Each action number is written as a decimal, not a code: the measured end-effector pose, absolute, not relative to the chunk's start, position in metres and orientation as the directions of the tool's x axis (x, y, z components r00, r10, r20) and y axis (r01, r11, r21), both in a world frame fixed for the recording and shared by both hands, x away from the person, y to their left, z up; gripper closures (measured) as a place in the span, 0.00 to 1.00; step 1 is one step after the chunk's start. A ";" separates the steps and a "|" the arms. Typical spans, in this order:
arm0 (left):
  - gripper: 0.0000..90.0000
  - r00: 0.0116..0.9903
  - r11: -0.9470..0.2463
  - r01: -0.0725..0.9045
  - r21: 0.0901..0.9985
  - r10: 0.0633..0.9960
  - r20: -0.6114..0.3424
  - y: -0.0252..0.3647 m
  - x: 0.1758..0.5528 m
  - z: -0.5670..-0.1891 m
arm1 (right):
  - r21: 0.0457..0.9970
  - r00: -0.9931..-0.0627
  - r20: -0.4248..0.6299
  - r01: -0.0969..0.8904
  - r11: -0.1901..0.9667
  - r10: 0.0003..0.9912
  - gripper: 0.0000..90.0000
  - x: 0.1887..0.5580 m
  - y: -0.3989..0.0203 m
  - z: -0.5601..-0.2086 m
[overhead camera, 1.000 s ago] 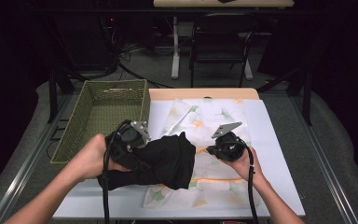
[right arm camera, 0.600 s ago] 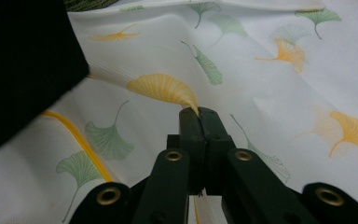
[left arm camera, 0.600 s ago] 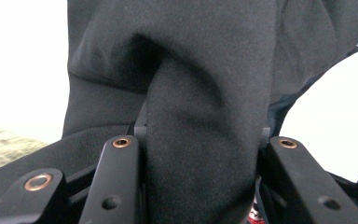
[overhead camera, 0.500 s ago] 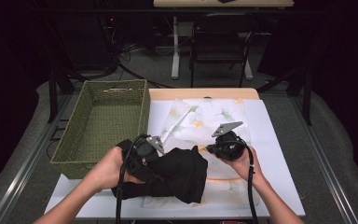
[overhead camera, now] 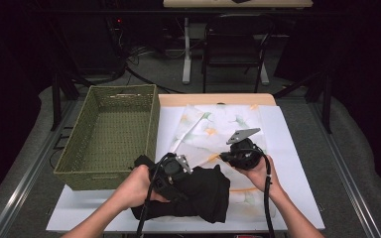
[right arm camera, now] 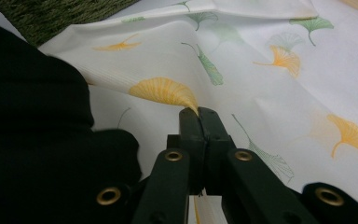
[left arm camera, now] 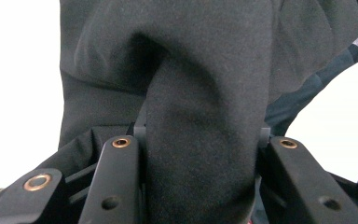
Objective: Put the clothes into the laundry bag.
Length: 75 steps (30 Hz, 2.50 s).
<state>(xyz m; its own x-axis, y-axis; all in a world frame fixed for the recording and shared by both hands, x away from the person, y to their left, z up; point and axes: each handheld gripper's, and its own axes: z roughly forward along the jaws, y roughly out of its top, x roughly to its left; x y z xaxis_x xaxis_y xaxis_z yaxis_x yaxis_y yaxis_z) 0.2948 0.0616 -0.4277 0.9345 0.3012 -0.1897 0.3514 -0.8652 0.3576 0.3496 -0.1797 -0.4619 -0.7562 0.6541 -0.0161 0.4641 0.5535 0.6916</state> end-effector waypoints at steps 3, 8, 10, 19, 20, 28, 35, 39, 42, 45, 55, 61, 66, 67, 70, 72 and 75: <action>0.68 0.928 -0.861 0.367 0.352 0.313 -0.202 0.057 0.297 -0.436 | 0.692 -0.754 -0.013 0.468 0.549 0.657 1.00 0.348 -0.179 -0.461; 0.68 0.911 -0.841 0.410 0.354 0.357 -0.206 0.052 0.303 -0.450 | 0.697 -0.755 -0.013 0.463 0.548 0.656 1.00 0.348 -0.180 -0.459; 0.68 0.902 -0.832 0.429 0.352 0.371 -0.223 0.051 0.305 -0.454 | 0.699 -0.755 -0.012 0.462 0.546 0.655 1.00 0.349 -0.181 -0.458; 0.67 0.857 -0.777 0.515 0.362 0.452 -0.249 0.043 0.314 -0.469 | 0.706 -0.755 -0.010 0.459 0.540 0.655 1.00 0.347 -0.181 -0.455; 0.67 0.853 -0.774 0.522 0.358 0.460 -0.248 0.042 0.315 -0.471 | 0.705 -0.756 -0.008 0.460 0.539 0.655 1.00 0.347 -0.181 -0.455; 0.67 0.810 -0.729 0.587 0.353 0.518 -0.276 0.039 0.323 -0.490 | 0.697 -0.761 -0.004 0.463 0.547 0.649 1.00 0.346 -0.179 -0.457; 0.67 0.797 -0.710 0.604 0.362 0.534 -0.282 0.038 0.322 -0.495 | 0.694 -0.762 -0.004 0.464 0.551 0.648 1.00 0.346 -0.178 -0.457; 0.67 0.772 -0.660 0.635 0.400 0.563 -0.296 0.041 0.323 -0.487 | 0.703 -0.761 -0.007 0.458 0.545 0.649 1.00 0.344 -0.178 -0.453; 0.67 0.752 -0.624 0.655 0.426 0.596 -0.283 0.038 0.326 -0.483 | 0.716 -0.762 -0.013 0.445 0.538 0.648 1.00 0.343 -0.179 -0.448; 0.63 0.745 -0.619 0.661 0.424 0.611 -0.268 0.032 0.327 -0.489 | 0.714 -0.759 -0.006 0.453 0.534 0.651 1.00 0.343 -0.179 -0.449; 0.33 0.782 -0.653 0.616 0.441 0.575 -0.242 0.039 0.322 -0.489 | 0.703 -0.758 0.000 0.464 0.539 0.652 1.00 0.344 -0.181 -0.454; 0.23 0.803 -0.666 0.587 0.460 0.553 -0.224 0.056 0.317 -0.482 | 0.702 -0.758 -0.004 0.462 0.542 0.652 1.00 0.344 -0.181 -0.454; 0.17 0.822 -0.691 0.560 0.458 0.532 -0.204 0.071 0.311 -0.478 | 0.702 -0.758 -0.003 0.463 0.542 0.652 1.00 0.344 -0.181 -0.454; 0.17 0.820 -0.691 0.563 0.453 0.535 -0.203 0.074 0.309 -0.478 | 0.702 -0.758 -0.003 0.463 0.542 0.653 1.00 0.344 -0.181 -0.454; 0.16 0.826 -0.700 0.555 0.449 0.531 -0.192 0.081 0.304 -0.480 | 0.702 -0.758 -0.005 0.463 0.542 0.653 1.00 0.344 -0.181 -0.454; 0.15 0.830 -0.703 0.548 0.454 0.526 -0.187 0.084 0.301 -0.482 | 0.702 -0.757 -0.005 0.463 0.542 0.653 1.00 0.344 -0.181 -0.454; 0.13 0.840 -0.706 0.531 0.469 0.510 -0.182 0.088 0.296 -0.486 | 0.701 -0.754 -0.001 0.468 0.539 0.657 1.00 0.344 -0.181 -0.454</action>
<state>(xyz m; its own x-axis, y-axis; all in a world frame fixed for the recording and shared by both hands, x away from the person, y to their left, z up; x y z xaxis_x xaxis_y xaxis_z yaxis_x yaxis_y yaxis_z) 0.2956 0.0882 -0.4864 0.8403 0.5105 -0.1825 0.5306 -0.7057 0.4695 0.3443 -0.1813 -0.4539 -0.7543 0.6566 -0.0008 0.4681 0.5386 0.7006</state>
